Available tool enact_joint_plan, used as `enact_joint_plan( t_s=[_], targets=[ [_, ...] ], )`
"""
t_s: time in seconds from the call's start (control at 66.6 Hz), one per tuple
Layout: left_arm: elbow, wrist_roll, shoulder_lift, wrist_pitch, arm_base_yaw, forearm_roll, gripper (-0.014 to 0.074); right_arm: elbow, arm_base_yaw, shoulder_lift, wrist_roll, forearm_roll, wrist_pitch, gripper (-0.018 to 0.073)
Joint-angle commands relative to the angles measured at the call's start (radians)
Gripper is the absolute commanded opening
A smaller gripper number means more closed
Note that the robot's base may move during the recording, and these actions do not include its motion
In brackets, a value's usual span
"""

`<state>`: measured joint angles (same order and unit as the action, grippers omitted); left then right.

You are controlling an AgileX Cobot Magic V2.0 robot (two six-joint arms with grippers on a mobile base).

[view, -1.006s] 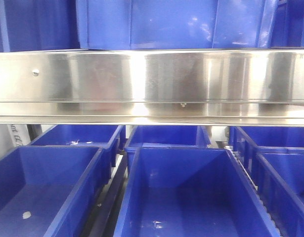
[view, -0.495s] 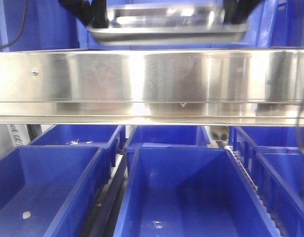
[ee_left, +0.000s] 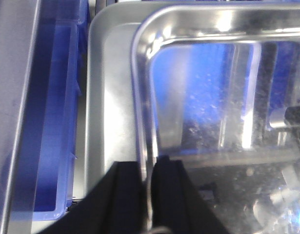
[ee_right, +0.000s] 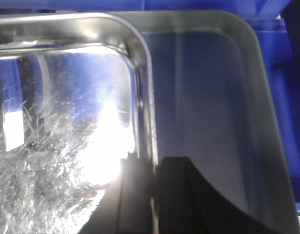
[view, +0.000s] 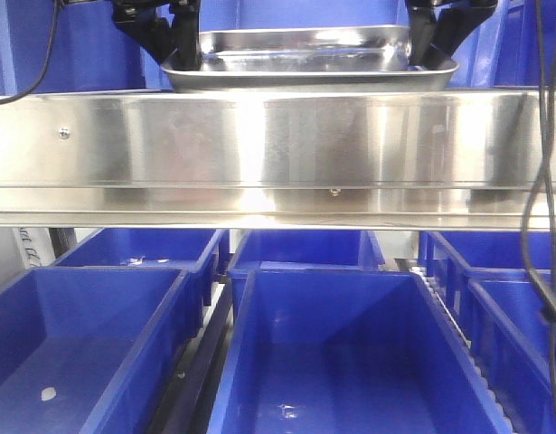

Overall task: Stack silver trays without gaps
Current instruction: 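Lower the tray onto the shelf tray and open both grippers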

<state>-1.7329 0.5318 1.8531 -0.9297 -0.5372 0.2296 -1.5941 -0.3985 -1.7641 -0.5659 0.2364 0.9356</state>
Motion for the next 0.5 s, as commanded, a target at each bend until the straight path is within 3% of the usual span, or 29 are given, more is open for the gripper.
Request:
enact_joint_plan(
  t_s=[0.0, 0.135, 0.225, 0.48],
  targets=[
    [-0.015, -0.005, -0.002, 0.07, -0.025, -0.065, 0.0127, -0.008, -0.02, 0.003, 0.004, -0.068, -0.079, 0.0038],
    [-0.015, 0.063, -0.002, 0.045, -0.02, -0.016, 0.0311, -0.008, -0.013, 0.003, 0.004, -0.068, -0.062, 0.0245],
    [-0.015, 0.127, -0.002, 0.016, -0.009, 0.026, 0.0404, -0.008, -0.001, 0.003, 0.004, -0.066, -0.045, 0.0333],
    [-0.015, 0.126, -0.002, -0.023, 0.007, 0.053, 0.0421, -0.008, 0.016, 0.003, 0.004, -0.04, -0.035, 0.0349]
  ],
)
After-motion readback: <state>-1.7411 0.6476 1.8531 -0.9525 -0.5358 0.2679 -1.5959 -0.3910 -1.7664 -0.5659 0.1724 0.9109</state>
